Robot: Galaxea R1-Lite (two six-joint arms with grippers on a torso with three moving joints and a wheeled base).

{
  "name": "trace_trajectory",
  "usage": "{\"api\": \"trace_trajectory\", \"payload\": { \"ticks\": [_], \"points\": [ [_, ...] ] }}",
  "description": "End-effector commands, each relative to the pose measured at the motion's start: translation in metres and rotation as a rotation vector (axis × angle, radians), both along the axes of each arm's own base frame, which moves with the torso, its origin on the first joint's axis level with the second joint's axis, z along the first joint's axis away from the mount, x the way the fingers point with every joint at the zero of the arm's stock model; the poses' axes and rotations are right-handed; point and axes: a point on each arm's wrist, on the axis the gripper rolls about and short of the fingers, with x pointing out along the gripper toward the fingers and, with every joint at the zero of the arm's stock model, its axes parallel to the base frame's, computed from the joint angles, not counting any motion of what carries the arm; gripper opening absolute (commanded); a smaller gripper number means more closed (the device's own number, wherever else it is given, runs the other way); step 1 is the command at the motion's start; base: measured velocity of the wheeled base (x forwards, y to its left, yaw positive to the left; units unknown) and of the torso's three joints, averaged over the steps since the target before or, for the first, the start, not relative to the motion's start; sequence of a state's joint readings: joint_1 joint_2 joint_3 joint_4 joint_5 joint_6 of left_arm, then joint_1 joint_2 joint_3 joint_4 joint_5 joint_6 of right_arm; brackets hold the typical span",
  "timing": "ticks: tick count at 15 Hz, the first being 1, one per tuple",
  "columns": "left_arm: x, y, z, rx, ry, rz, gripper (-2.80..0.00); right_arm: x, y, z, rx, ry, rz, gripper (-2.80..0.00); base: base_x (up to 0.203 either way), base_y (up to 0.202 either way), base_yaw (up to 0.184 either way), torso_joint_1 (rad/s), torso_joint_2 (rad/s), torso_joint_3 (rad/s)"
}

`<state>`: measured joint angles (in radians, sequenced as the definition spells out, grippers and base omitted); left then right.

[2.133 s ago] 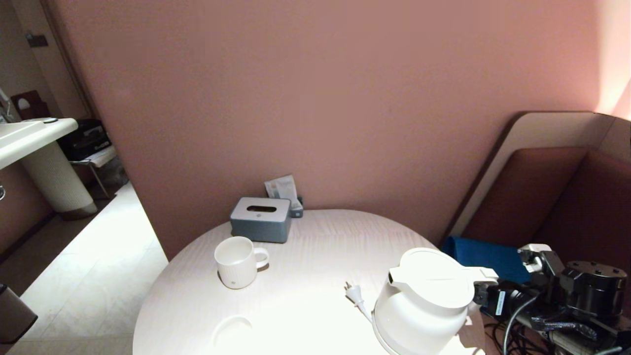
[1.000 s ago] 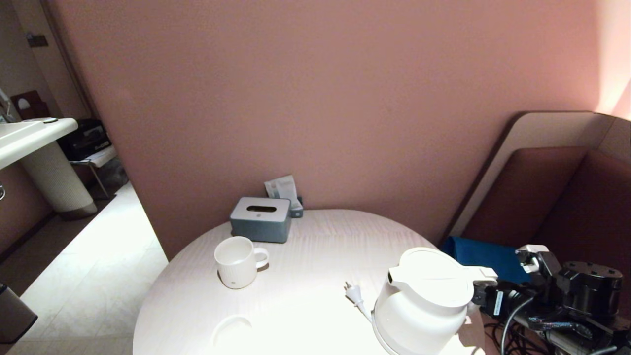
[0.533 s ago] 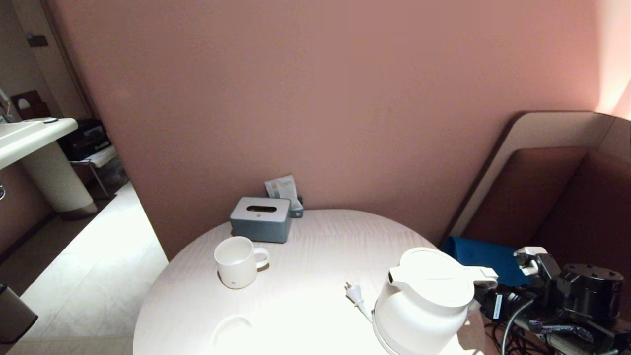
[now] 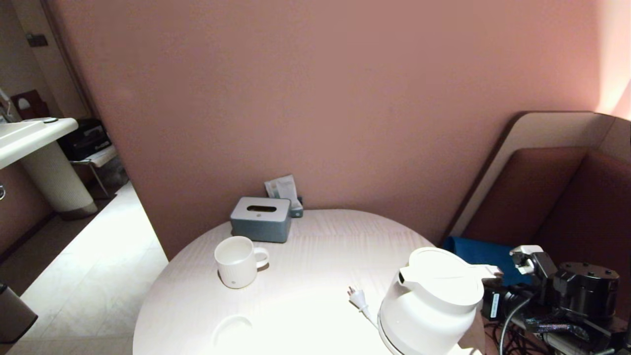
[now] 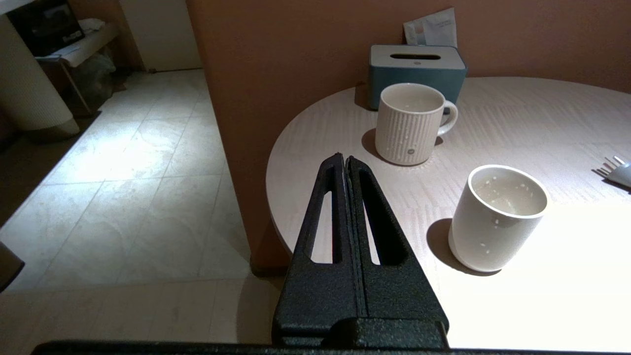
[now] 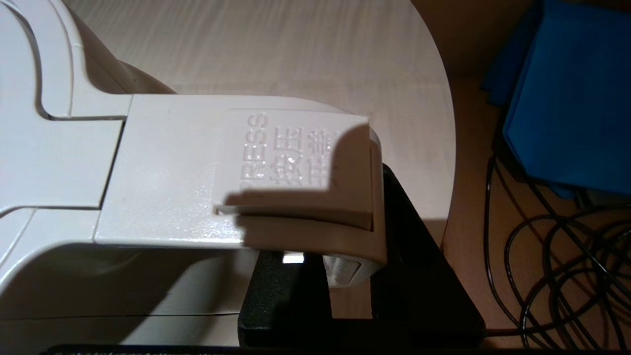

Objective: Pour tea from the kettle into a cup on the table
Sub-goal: Pick up the kettle

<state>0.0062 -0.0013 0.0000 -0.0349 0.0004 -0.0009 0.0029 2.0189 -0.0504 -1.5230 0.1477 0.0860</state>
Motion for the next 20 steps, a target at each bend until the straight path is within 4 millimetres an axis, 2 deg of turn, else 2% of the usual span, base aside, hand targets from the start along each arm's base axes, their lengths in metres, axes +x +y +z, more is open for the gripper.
{"api": "trace_trajectory", "payload": {
  "ticks": [1,7,13,18,20],
  "points": [
    [0.000,0.000,0.000,-0.001,0.001,0.000,-2.80,0.001,0.001,0.003,0.002,-0.036,0.004,-2.80,0.000,0.000,0.000,0.000,0.00,0.000],
    [0.000,0.000,0.000,-0.001,0.000,0.000,-2.80,0.007,0.004,0.021,-0.028,-0.125,-0.043,-2.80,0.000,0.000,0.000,0.000,0.00,0.000],
    [0.000,0.000,0.000,-0.001,0.001,0.000,-2.80,0.009,0.008,0.052,-0.030,-0.120,-0.038,-2.80,0.000,0.000,0.000,0.000,0.00,0.000],
    [0.000,0.000,0.000,-0.001,0.001,0.000,-2.80,0.012,0.024,0.073,-0.037,-0.125,-0.009,-2.80,0.000,0.000,0.000,0.000,0.00,0.000],
    [0.000,0.000,0.000,-0.001,0.001,0.001,-2.80,0.018,0.030,0.089,-0.050,-0.147,-0.024,-2.80,0.000,0.000,0.000,0.000,0.00,0.000]
  ]
}}
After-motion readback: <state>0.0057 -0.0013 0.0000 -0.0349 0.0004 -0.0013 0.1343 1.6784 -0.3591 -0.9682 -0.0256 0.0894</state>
